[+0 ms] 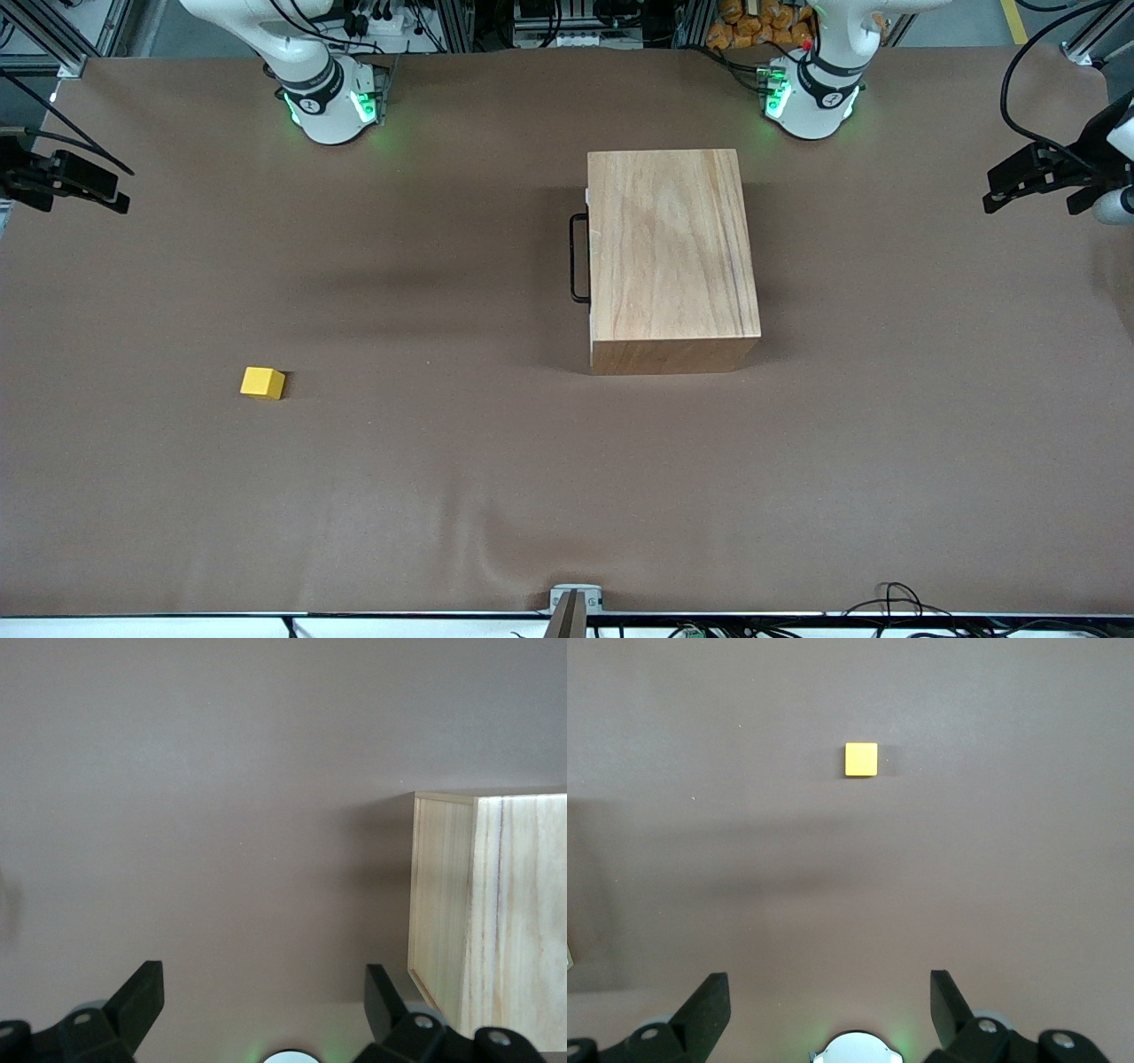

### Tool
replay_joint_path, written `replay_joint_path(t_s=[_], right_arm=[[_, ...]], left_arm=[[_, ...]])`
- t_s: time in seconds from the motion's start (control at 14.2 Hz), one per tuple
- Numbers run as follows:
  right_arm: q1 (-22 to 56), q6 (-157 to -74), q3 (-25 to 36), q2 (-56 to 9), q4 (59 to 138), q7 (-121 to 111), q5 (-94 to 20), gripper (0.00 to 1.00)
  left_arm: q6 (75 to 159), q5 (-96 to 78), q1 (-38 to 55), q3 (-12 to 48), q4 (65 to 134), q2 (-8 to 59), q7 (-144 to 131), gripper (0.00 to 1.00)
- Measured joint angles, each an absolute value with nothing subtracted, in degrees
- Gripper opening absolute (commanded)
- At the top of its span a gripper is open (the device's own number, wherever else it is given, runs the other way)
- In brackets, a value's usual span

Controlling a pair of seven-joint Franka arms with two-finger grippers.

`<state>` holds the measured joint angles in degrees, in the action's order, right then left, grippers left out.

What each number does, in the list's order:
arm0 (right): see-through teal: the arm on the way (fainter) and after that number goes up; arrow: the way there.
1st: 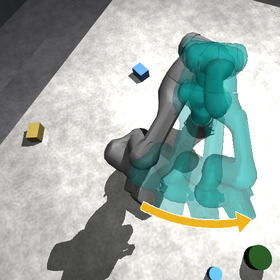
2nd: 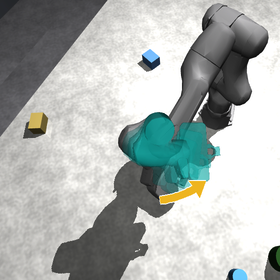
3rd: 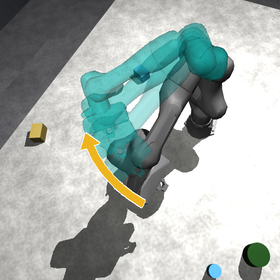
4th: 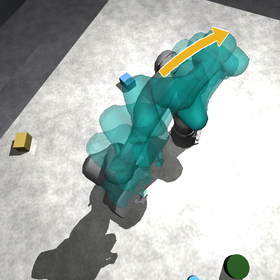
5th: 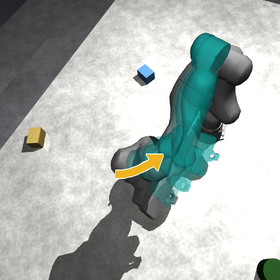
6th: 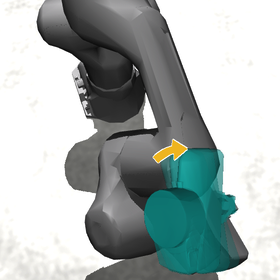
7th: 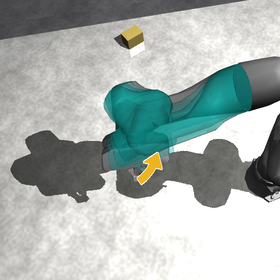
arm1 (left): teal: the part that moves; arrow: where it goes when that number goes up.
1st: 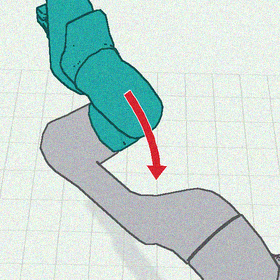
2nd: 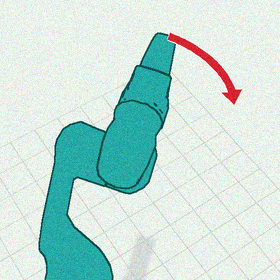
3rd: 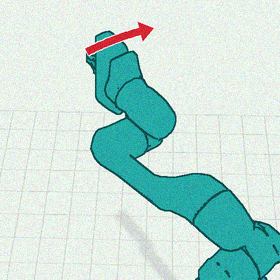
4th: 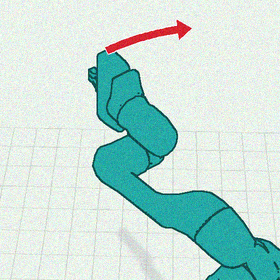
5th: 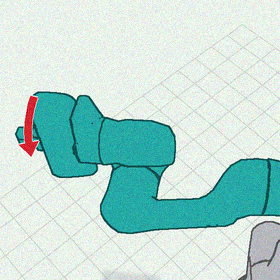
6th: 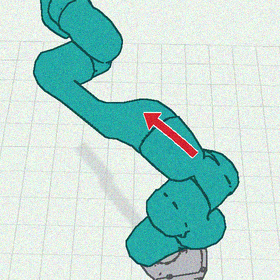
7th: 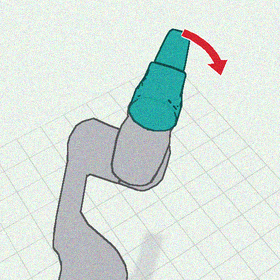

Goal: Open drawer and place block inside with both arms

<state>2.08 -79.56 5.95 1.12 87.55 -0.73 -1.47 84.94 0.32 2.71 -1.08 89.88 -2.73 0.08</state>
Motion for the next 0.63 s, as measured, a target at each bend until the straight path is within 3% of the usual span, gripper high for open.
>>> replay_joint_path(t_s=[0.63], right_arm=[[3.3, -81.0, 5.0, 1.1, 88.0, -0.7, -1.5, 1.00]], left_arm=[[84.8, 0.3, 3.0, -0.9, 89.9, -2.7, 0.1, 1.00]])
